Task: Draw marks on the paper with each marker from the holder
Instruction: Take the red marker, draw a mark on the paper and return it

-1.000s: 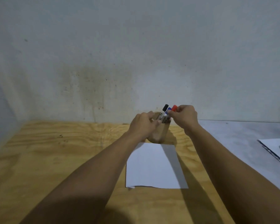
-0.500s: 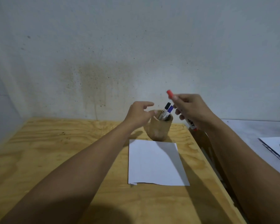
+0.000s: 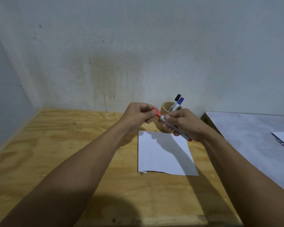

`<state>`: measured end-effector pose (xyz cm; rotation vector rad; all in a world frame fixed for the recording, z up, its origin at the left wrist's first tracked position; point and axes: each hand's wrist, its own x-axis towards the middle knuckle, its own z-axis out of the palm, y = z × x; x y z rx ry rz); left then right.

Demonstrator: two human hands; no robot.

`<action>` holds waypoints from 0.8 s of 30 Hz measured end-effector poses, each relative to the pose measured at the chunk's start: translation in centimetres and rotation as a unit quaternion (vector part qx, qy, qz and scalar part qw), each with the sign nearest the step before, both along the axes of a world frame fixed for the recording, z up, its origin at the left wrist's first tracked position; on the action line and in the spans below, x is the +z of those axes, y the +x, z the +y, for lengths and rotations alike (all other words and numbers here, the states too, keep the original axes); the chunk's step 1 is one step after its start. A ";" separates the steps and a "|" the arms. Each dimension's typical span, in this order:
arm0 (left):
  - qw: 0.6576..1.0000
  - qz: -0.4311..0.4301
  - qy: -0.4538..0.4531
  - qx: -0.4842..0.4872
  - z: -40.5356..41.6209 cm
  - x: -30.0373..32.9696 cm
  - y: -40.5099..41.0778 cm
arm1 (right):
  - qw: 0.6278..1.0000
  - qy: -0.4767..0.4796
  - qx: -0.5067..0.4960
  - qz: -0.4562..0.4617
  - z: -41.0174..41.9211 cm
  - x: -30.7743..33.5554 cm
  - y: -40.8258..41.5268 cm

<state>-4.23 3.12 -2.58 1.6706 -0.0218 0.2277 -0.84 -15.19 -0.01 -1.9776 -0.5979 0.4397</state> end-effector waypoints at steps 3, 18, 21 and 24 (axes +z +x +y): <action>0.998 0.021 0.022 0.049 0.4 -0.6 -0.3 | 0.994 -0.053 -0.014 -0.099 0.9 -0.9 -0.4; 0.914 0.097 0.360 0.162 4.2 -5.9 -0.9 | 0.885 0.348 -0.070 0.301 0.7 -3.2 -0.6; 0.913 0.088 0.368 0.156 4.0 -6.5 -1.0 | 0.882 0.382 -0.058 0.271 1.2 -4.3 -0.5; 0.915 0.080 0.362 0.161 4.0 -6.9 -1.2 | 0.910 0.343 -0.102 0.207 1.9 -5.3 -0.3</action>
